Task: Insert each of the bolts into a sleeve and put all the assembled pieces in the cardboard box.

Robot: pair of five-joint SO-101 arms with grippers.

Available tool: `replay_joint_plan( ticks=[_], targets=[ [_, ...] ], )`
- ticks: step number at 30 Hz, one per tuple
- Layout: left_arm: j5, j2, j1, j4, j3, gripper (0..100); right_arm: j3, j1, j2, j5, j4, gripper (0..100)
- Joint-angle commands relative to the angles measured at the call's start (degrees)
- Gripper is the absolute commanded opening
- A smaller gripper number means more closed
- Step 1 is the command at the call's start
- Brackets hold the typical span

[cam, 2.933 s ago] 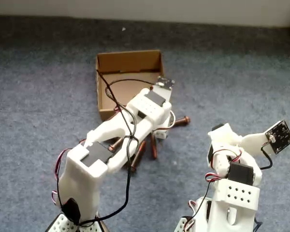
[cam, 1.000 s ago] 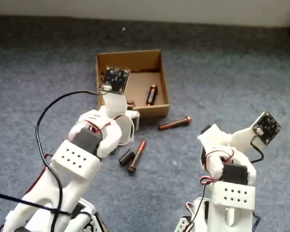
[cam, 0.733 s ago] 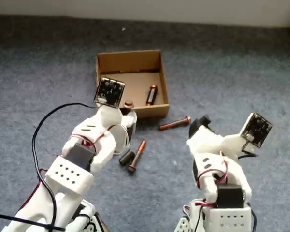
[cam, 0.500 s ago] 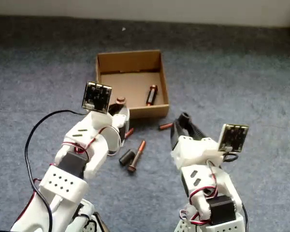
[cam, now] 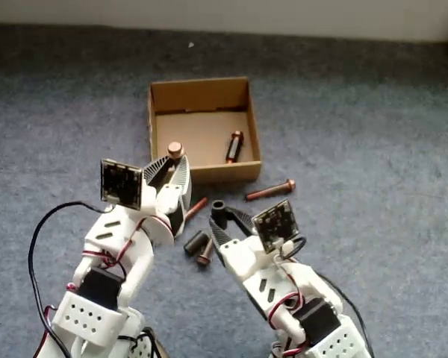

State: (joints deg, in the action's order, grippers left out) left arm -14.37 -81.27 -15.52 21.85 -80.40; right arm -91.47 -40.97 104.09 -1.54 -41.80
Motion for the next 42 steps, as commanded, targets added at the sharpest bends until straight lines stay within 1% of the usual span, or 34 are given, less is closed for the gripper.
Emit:
replay_joint_plan(
  ticks=[1,4,9,13,20,24,26,32,33,36,42],
  targets=[
    [0.53,-6.73,0.66,-3.52,-2.07,0,-0.57,-3.56,0.92,0.88,1.63,0.5],
    [0.53,-12.26,0.66,-3.52,-4.26,0,-3.38,-4.44,0.92,0.97,5.23,0.5],
    [0.35,-21.05,0.48,-3.25,-6.2,0,-9.8,-4.26,0.92,1.05,14.11,0.5],
    [0.18,-23.69,0.22,-2.02,-5.67,0,-10.86,-4.18,0.92,0.97,16.92,0.5],
    [0.0,-23.34,0.04,0.0,-1.19,0,-10.95,-4.18,0.92,0.88,17.36,0.5],
    [-1.58,-23.16,-3.56,0.26,1.98,1,-10.95,-4.35,0.92,1.05,17.36,0.5],
    [-1.58,-23.08,-6.37,2.37,5.76,1,-10.95,-4.44,0.92,1.05,17.36,0.5],
    [-0.97,-22.99,-12.35,14.68,19.38,1,-7.78,-4.53,1.01,1.05,17.36,0.5],
    [0.44,-22.99,-13.14,15.91,20.44,1,-6.99,-4.53,1.01,1.05,17.19,0.5],
    [5.1,-22.99,-15.16,16.97,21.14,1,-4.88,-4.62,1.01,1.05,17.19,0.5],
    [5.19,-22.99,-15.52,18.11,21.14,1,-0.48,-9.19,1.01,1.14,17.1,0.5]
  ],
)
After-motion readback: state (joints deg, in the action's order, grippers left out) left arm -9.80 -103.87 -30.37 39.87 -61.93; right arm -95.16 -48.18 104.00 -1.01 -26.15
